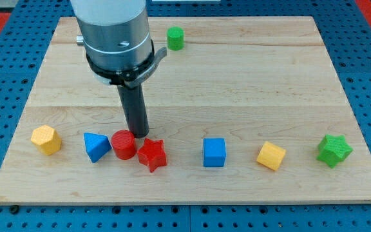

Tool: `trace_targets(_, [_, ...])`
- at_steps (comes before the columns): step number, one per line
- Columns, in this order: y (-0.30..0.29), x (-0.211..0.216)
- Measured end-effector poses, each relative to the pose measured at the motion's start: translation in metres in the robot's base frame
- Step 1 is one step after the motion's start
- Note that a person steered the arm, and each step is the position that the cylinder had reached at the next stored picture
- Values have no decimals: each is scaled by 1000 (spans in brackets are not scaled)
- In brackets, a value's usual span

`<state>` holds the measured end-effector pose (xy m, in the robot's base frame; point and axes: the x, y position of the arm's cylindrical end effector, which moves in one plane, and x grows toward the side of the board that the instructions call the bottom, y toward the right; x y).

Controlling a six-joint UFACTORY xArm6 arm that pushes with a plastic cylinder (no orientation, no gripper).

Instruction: Place red circle in between blue triangle and red star

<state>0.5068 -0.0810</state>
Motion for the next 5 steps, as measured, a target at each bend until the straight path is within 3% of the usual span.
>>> trace_targets(2, [1,-25])
trace_targets(3, [-20,-71])
trace_targets(5, [-20,-218])
